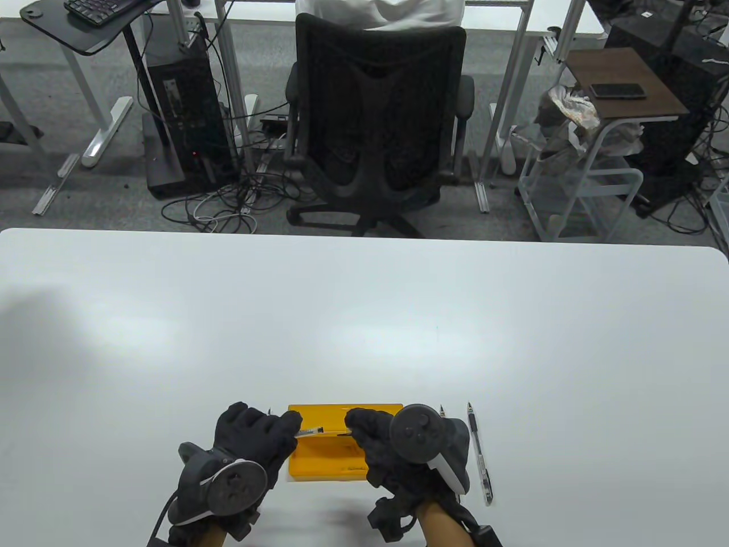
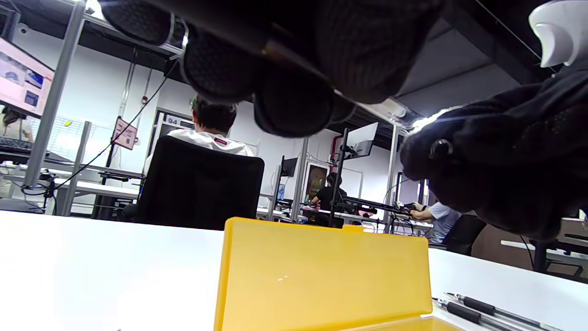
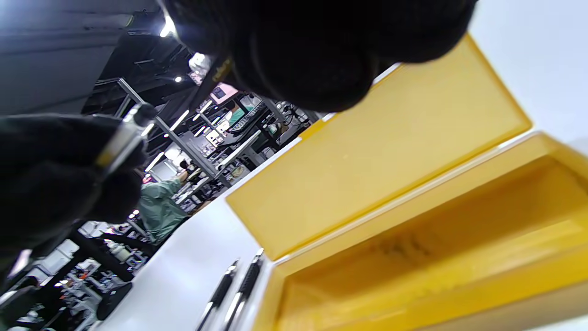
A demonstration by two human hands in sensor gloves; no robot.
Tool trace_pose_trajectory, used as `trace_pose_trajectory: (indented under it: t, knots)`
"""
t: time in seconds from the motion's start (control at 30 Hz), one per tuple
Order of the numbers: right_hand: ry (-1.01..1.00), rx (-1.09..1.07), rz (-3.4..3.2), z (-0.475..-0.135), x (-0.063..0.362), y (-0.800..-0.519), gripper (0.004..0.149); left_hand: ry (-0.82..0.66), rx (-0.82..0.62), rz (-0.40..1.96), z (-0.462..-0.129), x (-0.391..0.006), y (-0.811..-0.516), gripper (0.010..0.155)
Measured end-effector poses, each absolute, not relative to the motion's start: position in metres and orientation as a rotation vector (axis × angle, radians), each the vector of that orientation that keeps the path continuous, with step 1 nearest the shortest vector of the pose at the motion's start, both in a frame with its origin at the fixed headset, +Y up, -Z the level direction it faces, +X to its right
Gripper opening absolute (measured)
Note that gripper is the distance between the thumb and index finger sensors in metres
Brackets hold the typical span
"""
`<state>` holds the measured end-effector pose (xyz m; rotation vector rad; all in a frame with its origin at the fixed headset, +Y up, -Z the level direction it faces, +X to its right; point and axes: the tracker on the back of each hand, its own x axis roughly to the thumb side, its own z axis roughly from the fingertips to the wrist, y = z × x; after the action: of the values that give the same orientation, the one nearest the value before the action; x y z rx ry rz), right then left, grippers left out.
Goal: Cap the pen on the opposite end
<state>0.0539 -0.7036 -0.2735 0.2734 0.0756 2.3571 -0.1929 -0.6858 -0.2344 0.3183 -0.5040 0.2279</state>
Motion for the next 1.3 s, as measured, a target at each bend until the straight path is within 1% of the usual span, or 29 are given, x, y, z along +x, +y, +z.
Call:
trace_pose_trajectory:
  t: [0.13, 0.43, 0.53, 0.6, 0.83, 1.0, 1.17, 1.3]
  knots:
    - [0.089, 0.311, 2.352, -0.273, 0.050, -0.704, 0.045, -0.518, 0.299, 0.247, -0.234, -0.188, -0.688, 0.046]
    - [0.117, 0.358, 2.319, -0.269, 0.043, -0.703, 0.046, -0.546, 0.317, 0.233, -0.230, -0.187, -0.684, 0.046]
    - [0.206, 0.356, 2.248, -0.271, 0.044, -0.706, 0.046, -0.557, 0.295, 0.245, -0.231, -0.187, -0.687, 0.046]
    - [0.229, 0.350, 2.226, -0.270, 0.043, -0.707, 0.046, -0.559, 0.295, 0.247, -0.230, -0.185, -0.687, 0.046]
    - [0.171, 0.396, 2.423, -0.265, 0.034, -0.702, 0.047, -0.590, 0.310, 0.177, -0.227, -0.177, -0.686, 0.045]
    - [0.093, 0.424, 2.433, -0.262, 0.032, -0.694, 0.047, -0.592, 0.335, 0.216, -0.228, -0.175, -0.683, 0.044]
    - [0.107, 0.468, 2.473, -0.259, 0.026, -0.695, 0.048, -0.600, 0.358, 0.173, -0.225, -0.177, -0.683, 0.044]
    - [0.074, 0.484, 2.536, -0.256, 0.024, -0.693, 0.048, -0.601, 0.364, 0.184, -0.224, -0.177, -0.682, 0.044]
